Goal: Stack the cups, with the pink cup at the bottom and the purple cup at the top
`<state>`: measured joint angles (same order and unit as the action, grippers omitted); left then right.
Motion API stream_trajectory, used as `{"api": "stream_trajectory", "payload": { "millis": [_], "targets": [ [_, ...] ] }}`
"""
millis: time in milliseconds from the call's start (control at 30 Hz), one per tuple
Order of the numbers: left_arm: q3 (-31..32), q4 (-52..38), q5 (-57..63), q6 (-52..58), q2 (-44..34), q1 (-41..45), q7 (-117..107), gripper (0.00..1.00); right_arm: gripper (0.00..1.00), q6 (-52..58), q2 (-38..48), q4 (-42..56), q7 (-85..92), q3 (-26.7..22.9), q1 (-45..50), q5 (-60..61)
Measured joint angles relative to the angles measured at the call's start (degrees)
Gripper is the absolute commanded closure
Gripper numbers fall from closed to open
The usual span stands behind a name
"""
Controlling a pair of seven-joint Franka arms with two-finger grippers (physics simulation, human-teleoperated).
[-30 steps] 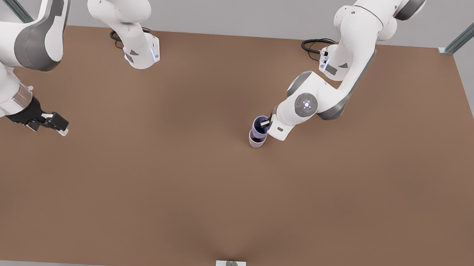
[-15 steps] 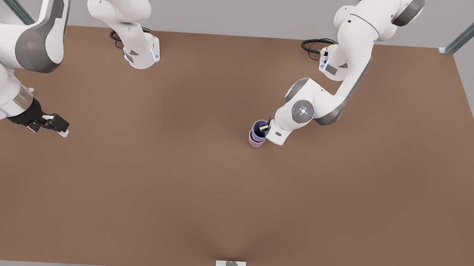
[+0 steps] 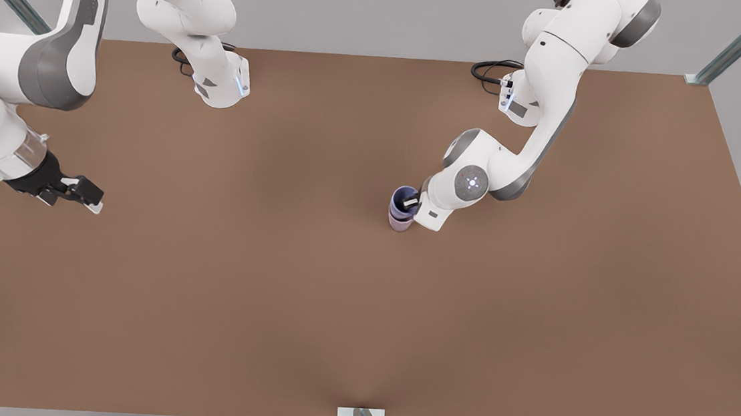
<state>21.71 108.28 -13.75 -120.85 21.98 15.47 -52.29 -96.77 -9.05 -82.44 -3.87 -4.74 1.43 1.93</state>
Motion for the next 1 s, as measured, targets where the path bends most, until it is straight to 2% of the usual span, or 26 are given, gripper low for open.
{"api": "stream_trajectory", "payload": {
  "millis": [933,1000],
  "targets": [
    [-0.2,-0.2,1.4,0.1,-1.0,0.0,-0.8,0.09,0.00,-0.1,0.0,0.0,0.0,0.1,-0.3,0.1],
    [-0.3,-2.8,1.9,3.8,-1.6,-0.1,-0.9,0.08,0.00,-0.1,0.0,0.0,0.0,0.1,-0.3,0.1]
  ]
}}
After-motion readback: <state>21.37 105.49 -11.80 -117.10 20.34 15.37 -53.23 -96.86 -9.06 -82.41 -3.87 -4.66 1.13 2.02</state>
